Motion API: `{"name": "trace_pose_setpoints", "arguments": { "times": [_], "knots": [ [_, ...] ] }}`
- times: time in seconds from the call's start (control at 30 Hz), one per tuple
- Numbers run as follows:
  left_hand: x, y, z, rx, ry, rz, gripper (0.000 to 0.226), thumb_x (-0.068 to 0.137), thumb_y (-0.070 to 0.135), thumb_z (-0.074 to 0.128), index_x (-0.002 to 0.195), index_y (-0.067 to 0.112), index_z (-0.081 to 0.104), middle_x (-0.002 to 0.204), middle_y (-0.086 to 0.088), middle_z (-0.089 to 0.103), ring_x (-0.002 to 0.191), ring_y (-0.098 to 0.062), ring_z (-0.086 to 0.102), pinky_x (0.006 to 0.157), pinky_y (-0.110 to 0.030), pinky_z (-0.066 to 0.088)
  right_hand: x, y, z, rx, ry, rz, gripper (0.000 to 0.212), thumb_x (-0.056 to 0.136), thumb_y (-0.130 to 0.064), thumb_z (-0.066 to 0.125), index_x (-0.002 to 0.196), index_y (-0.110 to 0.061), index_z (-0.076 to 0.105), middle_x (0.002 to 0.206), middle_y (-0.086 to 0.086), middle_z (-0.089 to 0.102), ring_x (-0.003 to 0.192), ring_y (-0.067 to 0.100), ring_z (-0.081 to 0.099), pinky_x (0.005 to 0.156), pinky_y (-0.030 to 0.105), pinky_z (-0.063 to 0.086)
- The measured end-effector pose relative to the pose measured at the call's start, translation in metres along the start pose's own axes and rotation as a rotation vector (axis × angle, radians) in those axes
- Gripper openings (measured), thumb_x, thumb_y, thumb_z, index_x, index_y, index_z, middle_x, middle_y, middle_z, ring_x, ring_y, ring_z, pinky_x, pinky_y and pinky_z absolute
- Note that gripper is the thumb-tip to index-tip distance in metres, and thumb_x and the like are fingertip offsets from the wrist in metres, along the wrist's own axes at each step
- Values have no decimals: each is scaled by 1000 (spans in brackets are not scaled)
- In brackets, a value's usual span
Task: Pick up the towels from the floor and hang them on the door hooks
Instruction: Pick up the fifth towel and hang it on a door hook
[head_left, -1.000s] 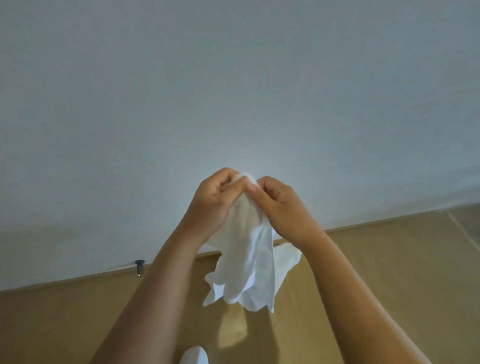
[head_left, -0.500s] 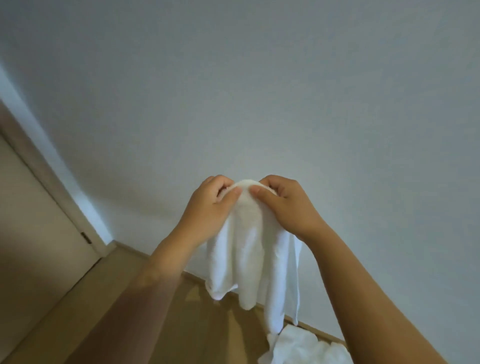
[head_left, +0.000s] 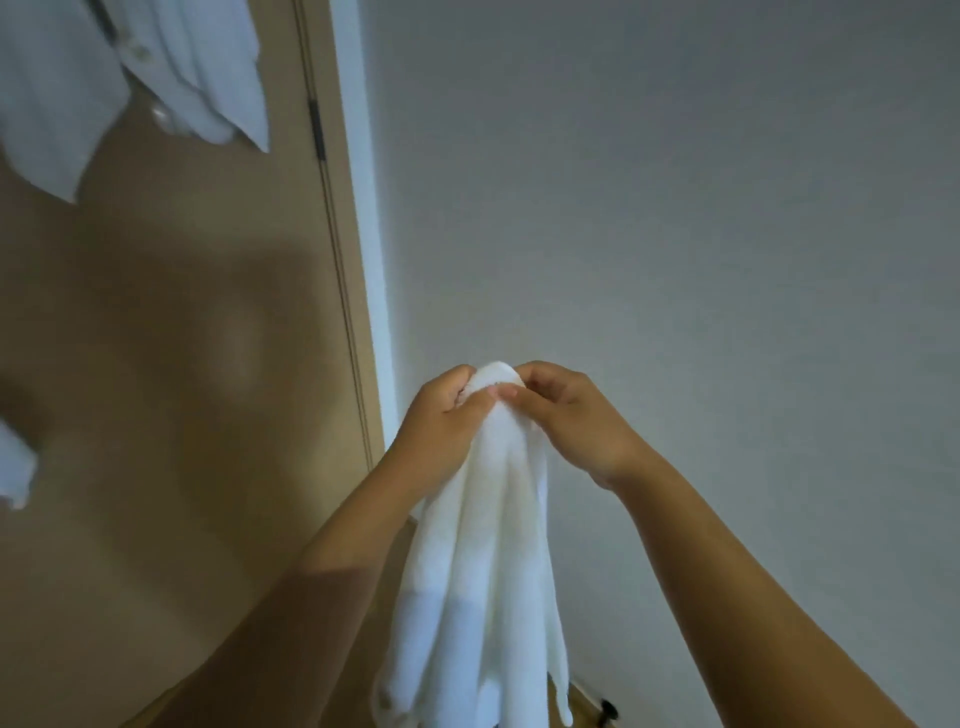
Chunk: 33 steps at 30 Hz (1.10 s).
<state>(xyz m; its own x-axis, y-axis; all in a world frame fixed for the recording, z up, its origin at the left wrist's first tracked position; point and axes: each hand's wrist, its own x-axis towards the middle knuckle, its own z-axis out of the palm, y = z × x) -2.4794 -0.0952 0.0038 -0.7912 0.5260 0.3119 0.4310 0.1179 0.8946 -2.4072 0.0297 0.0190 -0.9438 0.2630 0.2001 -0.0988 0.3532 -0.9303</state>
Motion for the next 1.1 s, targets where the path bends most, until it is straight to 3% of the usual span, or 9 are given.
{"name": "trace_pose_setpoints", "arguments": {
  "times": [0.07, 0.27, 0.37, 0.5, 0.67, 0.83, 0.9, 1.0, 1.1],
  "knots": [
    [6, -14, -32, -9, 83, -39, 25, 92, 24, 52, 88, -1, 55, 77, -7, 52, 71, -18, 49, 66, -32, 40, 23, -3, 34, 16, -60, -4, 17, 94, -26, 52, 91, -15, 64, 83, -5, 64, 70, 4, 60, 63, 11, 48],
    [13, -43, -122, 26, 280, -83, 15, 93, 29, 53, 88, 18, 61, 82, 1, 61, 77, -13, 57, 72, -30, 48, 83, -21, 120, -52, -186, -67, 34, 96, -34, 45, 85, -5, 58, 83, 7, 58, 75, 19, 54, 71, 31, 44],
    [15, -51, -163, 103, 370, -85, 15, 92, 29, 53, 88, 16, 59, 80, 3, 59, 73, -9, 54, 70, -25, 46, 110, -32, 157, -35, -251, -131, 26, 96, -35, 43, 84, -18, 59, 85, 2, 59, 78, 15, 56, 74, 28, 46],
    [25, -63, -210, 161, 450, -79, 18, 92, 24, 55, 82, 9, 58, 71, 4, 51, 61, -3, 45, 54, -10, 37, 149, -41, 199, 15, -316, -178, 26, 95, -32, 46, 84, -12, 58, 79, 0, 55, 72, 12, 52, 66, 22, 43],
    [48, -84, -263, 294, 569, -130, 26, 92, 28, 55, 90, 3, 63, 80, -1, 58, 71, -10, 51, 61, -16, 41, 201, -51, 248, 62, -419, -260, 24, 95, -30, 47, 72, -27, 54, 72, -10, 54, 65, 2, 51, 60, 12, 43],
    [87, -89, -305, 332, 677, -102, 14, 94, 24, 50, 83, 21, 59, 77, 11, 57, 71, -1, 53, 57, -4, 40, 267, -70, 282, 61, -534, -315, 25, 94, -36, 47, 93, -17, 62, 83, -6, 60, 78, 12, 57, 76, 33, 50],
    [104, -93, -323, 331, 725, -81, 13, 95, 23, 49, 87, 22, 59, 79, 12, 58, 72, 1, 54, 57, -2, 41, 294, -80, 293, 24, -565, -383, 29, 94, -35, 47, 95, -12, 63, 84, -5, 59, 76, 10, 55, 72, 26, 46],
    [123, -104, -350, 407, 803, -8, 11, 92, 32, 49, 86, 27, 58, 81, 15, 58, 72, 10, 55, 63, 0, 39, 331, -98, 314, -76, -611, -542, 22, 95, -30, 49, 78, -19, 60, 74, -6, 55, 65, 3, 48, 62, 13, 39],
    [141, -112, -379, 527, 881, 26, 16, 95, 26, 49, 100, 18, 62, 88, 13, 59, 77, 4, 53, 70, 4, 35, 372, -123, 340, -143, -503, -845, 19, 92, -19, 52, 84, -5, 61, 78, 3, 55, 71, 11, 49, 68, 24, 40]
  ]
}}
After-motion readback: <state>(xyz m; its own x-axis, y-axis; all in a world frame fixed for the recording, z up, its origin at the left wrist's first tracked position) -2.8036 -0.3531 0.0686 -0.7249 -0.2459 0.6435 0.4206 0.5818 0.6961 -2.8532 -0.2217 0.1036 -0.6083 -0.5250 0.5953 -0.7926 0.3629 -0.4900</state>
